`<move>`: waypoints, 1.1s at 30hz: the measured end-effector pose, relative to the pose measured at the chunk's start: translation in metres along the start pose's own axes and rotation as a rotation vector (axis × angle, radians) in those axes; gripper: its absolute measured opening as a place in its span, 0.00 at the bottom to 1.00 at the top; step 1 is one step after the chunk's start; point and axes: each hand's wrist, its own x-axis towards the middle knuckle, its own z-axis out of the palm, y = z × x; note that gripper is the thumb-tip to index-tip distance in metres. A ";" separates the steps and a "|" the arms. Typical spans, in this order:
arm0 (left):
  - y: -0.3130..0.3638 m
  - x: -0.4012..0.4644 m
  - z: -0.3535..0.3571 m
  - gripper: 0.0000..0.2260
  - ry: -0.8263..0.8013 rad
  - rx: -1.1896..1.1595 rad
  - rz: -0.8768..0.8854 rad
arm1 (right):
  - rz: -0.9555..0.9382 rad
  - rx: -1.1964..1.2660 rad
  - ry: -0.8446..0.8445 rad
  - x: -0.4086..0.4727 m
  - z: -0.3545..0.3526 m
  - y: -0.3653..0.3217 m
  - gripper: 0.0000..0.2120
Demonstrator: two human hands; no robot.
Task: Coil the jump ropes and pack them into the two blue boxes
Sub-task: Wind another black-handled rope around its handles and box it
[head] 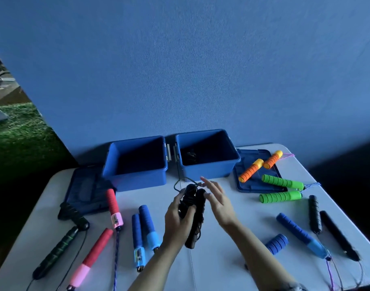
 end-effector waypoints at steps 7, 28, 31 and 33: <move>-0.006 0.002 0.000 0.18 0.013 0.128 0.045 | -0.031 -0.122 0.090 0.010 -0.005 0.003 0.07; -0.009 0.008 -0.004 0.25 0.086 0.251 0.180 | -0.151 -0.282 0.132 -0.014 0.006 -0.003 0.17; -0.008 0.002 -0.005 0.21 0.013 0.302 0.224 | -0.076 -0.256 0.167 -0.013 0.002 -0.007 0.10; -0.008 -0.003 -0.004 0.21 0.005 0.310 0.240 | -0.023 -0.315 0.165 -0.010 0.000 -0.008 0.07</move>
